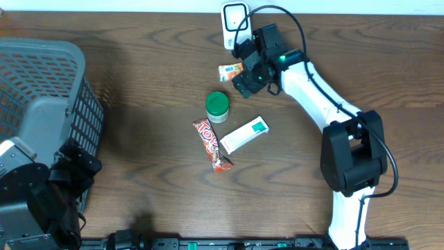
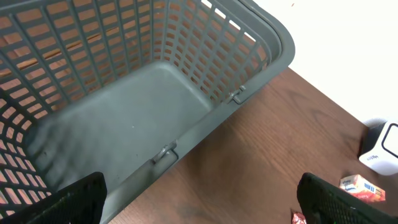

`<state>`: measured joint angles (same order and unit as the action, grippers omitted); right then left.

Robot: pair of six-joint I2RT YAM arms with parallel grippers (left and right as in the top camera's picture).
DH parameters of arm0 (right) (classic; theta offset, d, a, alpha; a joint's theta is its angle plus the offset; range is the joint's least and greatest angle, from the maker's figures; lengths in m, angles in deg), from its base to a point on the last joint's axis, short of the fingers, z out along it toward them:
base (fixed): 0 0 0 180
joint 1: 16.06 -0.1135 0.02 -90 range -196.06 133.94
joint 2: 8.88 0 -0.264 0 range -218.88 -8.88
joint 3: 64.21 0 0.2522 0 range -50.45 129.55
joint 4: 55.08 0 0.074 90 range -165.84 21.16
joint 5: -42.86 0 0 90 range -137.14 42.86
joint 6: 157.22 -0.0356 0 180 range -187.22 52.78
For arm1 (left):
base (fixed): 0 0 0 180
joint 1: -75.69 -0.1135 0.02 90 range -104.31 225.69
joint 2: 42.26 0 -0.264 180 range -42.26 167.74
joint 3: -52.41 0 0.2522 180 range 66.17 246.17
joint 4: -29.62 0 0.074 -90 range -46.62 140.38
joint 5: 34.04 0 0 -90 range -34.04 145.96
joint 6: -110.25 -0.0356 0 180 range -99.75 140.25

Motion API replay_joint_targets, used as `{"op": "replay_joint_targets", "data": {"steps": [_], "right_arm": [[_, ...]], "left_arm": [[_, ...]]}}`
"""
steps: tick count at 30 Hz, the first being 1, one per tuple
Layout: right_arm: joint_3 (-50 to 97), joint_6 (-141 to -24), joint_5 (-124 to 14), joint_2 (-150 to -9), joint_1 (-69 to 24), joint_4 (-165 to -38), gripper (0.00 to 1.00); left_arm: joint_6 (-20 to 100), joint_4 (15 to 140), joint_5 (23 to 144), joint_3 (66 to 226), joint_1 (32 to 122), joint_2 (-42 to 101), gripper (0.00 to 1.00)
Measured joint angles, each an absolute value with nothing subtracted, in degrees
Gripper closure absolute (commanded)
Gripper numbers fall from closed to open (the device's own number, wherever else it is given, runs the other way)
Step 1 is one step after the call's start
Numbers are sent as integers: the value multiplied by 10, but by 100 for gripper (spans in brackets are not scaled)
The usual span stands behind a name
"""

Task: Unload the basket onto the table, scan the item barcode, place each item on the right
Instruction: 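Rotate the orange box so its barcode faces the scanner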

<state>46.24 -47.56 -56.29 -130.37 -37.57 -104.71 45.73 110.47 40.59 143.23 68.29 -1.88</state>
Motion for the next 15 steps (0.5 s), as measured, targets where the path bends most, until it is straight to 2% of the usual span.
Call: {"op": "replay_joint_targets", "data": {"steps": [5,15], "right_arm": [[462,-363,-641,-1306,-353,-1048,17],[462,-267,-785,-1359,-308,-972,12]], "left_arm": [[457,1104,406,1432,683,-19,2],[457,1105,406,1432,683,-19,2]]}}
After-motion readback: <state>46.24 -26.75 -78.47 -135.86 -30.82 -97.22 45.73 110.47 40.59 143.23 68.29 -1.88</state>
